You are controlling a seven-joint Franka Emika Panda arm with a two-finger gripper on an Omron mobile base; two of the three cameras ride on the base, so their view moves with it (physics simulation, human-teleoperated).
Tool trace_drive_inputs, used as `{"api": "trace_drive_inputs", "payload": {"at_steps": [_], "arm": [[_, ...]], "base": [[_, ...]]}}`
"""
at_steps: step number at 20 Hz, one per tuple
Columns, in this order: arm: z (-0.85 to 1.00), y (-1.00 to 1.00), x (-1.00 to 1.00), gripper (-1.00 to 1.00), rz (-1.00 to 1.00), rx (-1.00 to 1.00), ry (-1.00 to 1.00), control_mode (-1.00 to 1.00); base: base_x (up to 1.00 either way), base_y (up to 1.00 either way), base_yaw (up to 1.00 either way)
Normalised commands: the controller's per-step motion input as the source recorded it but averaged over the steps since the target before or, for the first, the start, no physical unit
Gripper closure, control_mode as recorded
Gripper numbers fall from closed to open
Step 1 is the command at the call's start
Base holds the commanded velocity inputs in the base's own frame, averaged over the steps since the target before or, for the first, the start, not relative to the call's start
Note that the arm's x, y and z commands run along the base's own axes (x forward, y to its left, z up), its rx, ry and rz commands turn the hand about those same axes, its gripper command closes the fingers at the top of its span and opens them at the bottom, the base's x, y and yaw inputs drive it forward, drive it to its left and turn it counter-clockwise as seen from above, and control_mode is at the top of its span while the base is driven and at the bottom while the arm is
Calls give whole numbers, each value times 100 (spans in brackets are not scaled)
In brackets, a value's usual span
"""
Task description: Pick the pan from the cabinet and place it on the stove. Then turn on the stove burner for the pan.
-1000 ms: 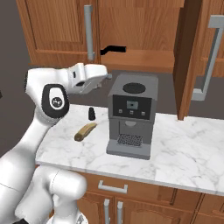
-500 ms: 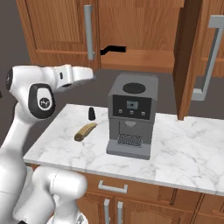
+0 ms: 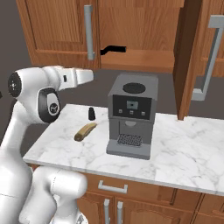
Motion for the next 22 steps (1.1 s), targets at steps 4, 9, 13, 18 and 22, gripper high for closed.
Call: {"api": "trace_drive_inputs", "payload": {"at_steps": [4, 9, 13, 18, 22], "arm": [[22, 18, 4, -100, 20, 7, -18, -100], [21, 29, 10, -100, 17, 8, -15, -100], [35, 27, 6, -100, 13, 1, -15, -100], [39, 18, 14, -100, 9, 0, -14, -100], [34, 7, 26, -100, 4, 0, -9, -100]], "base": [[0, 0, 0], [0, 0, 0], [0, 0, 0], [0, 0, 0], [0, 0, 0]]}}
